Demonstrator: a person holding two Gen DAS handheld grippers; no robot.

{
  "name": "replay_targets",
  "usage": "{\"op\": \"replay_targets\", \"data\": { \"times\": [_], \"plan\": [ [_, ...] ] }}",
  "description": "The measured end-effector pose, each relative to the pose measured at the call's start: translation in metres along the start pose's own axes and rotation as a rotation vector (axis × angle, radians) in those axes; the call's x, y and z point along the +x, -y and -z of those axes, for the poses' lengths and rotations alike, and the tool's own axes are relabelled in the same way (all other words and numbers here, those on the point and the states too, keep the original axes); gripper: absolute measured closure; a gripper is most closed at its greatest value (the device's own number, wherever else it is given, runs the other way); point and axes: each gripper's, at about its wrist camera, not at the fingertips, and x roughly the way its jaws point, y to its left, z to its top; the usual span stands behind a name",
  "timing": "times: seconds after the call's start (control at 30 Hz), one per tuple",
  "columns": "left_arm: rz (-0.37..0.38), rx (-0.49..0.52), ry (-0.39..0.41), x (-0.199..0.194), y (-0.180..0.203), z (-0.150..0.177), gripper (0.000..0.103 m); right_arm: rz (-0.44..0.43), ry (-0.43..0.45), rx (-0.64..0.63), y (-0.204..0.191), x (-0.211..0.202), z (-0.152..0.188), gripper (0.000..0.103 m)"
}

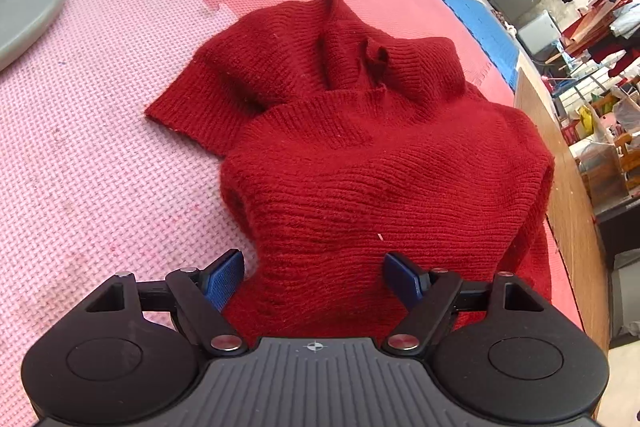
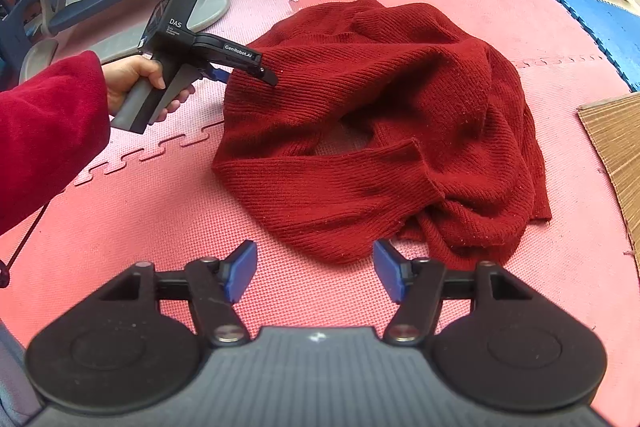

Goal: Fold clothes

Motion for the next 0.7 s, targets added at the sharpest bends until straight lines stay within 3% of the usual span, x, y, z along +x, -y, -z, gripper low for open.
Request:
{"op": "replay_targets", "data": {
  "times": [0.1,0.17,0.2,0.4,0.7],
  "plan": [
    [-0.007,-0.035,-0.038,0.009,0.003,0.002,0.034,0.010,0.015,0.015,0.002,-0.002,-0.001,0.039],
    [-0.024,-0.045,-0.034,0.009,0.003,0.005,0.083,0.011,0.024,0.024,0.003,-0.004,-0.001,0.038],
    [-0.033,-0.050,-0.031,0.009,0.003,0.007,0.088,0.011,0.025,0.027,0.004,-0.005,-0.001,0.038],
    [-0.048,0.007,-0.018,-0.001,0.018,0.013,0.091,-0.001,0.013,0.016,0.003,-0.003,0.000,0.038],
    [-0.038,0.084,0.003,-0.081,0.044,0.023,0.094,-0.015,0.033,0.011,0.001,-0.007,-0.002,0.037]
  ]
}}
